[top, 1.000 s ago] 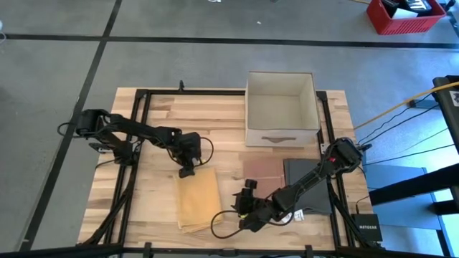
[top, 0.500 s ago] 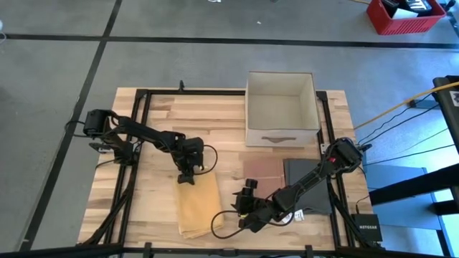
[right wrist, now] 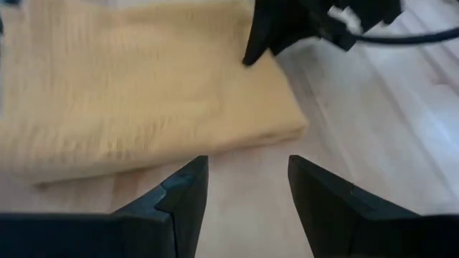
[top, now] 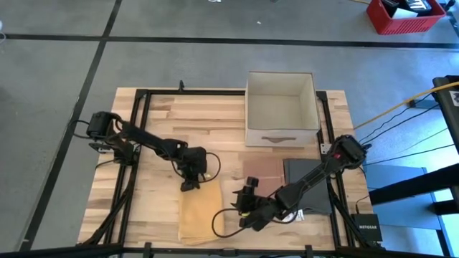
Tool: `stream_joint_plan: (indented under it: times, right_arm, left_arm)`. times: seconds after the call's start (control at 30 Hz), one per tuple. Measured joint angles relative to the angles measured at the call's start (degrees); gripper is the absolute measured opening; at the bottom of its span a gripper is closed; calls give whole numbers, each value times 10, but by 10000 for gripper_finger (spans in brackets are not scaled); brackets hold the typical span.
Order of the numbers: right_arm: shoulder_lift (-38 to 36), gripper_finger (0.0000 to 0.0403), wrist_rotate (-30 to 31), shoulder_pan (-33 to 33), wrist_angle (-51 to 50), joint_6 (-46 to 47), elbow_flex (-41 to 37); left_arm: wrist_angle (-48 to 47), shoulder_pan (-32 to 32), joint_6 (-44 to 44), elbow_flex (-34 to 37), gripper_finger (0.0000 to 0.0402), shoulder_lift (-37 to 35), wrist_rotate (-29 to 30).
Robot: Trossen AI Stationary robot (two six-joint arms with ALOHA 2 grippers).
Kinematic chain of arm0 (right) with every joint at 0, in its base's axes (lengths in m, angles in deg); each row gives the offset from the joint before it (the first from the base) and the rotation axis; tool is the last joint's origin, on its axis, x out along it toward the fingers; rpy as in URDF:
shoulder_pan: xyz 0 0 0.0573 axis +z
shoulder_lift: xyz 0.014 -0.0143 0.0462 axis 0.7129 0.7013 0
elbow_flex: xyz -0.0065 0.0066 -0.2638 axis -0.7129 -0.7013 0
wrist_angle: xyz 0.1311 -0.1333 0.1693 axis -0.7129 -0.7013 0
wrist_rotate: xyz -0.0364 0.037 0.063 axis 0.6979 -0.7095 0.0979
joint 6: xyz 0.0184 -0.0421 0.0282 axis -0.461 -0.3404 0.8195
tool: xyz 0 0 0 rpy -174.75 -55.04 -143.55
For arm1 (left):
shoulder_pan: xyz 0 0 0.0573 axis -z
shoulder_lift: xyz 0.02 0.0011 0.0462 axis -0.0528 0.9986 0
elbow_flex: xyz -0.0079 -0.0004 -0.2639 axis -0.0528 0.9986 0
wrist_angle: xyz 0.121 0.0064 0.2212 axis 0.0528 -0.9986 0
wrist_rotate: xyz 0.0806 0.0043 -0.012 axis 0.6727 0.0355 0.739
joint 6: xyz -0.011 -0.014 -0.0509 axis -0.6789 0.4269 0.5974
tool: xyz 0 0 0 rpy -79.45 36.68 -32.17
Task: Fold towel
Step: Stack the yellow towel into the light orange towel
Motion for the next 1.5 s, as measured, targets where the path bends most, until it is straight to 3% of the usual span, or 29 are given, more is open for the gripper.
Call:
stream_joint_plan:
  times: [0.23,0.47,0.7,1.17,1.4,1.5]
  right_arm:
    - [-33,197,-11,-13,6,1,1]
    - [-31,204,-74,-64,8,34,1]
    - [-26,248,-183,-115,53,29,0]
    - [23,264,-303,-147,141,-31,0]
    - [36,208,-309,-147,157,-31,1]
    - [36,183,-284,-150,134,-31,0]
  left_arm:
    - [-77,59,10,-56,10,-5,97]
    - [-130,113,-2,-110,5,-34,187]
    - [-171,156,-2,-144,7,-60,263]
    - [-164,178,-7,-151,8,-68,292]
    - [-159,178,-17,-151,14,-69,292]
    - [-158,178,-19,-151,15,-69,292]
